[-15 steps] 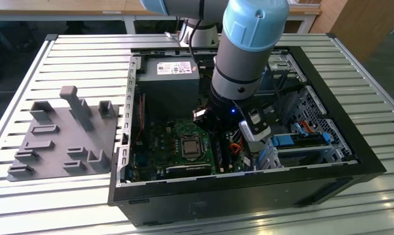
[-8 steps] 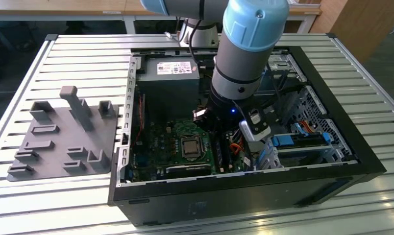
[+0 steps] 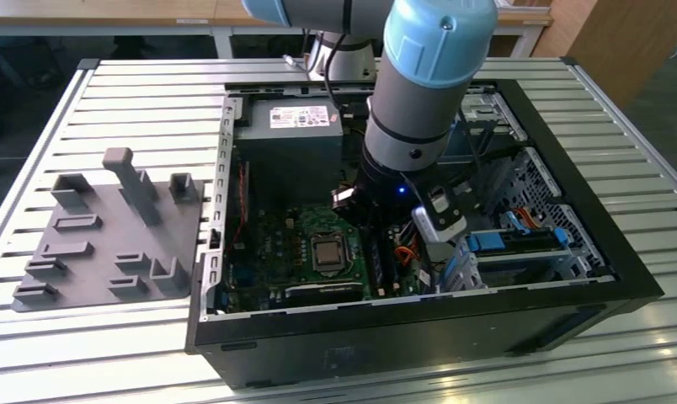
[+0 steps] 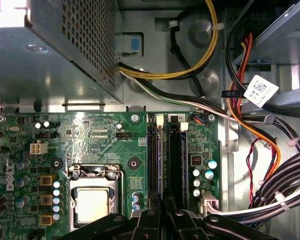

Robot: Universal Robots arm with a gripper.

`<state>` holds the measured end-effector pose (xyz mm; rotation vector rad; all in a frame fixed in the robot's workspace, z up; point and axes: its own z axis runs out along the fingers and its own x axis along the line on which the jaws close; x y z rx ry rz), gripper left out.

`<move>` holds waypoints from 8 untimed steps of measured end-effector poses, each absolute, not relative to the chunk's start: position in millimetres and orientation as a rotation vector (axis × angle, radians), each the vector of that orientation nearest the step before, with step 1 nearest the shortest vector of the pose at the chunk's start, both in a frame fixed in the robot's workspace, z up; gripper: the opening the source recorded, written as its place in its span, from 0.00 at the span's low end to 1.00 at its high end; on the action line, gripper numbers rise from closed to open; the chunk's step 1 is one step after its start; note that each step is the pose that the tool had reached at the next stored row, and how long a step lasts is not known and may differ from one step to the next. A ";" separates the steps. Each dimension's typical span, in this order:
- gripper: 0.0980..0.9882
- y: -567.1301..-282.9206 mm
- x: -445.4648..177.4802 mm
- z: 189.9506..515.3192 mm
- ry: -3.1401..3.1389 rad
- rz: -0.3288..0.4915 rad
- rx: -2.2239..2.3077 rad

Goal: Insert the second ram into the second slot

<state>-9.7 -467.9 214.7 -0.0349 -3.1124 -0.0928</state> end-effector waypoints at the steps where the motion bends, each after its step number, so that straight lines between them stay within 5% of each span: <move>1: 0.05 -467.8 -9.7 214.7 -3.112 -0.091 -0.034; 8: 0.05 -466.2 -9.4 214.7 -3.113 -0.085 -0.030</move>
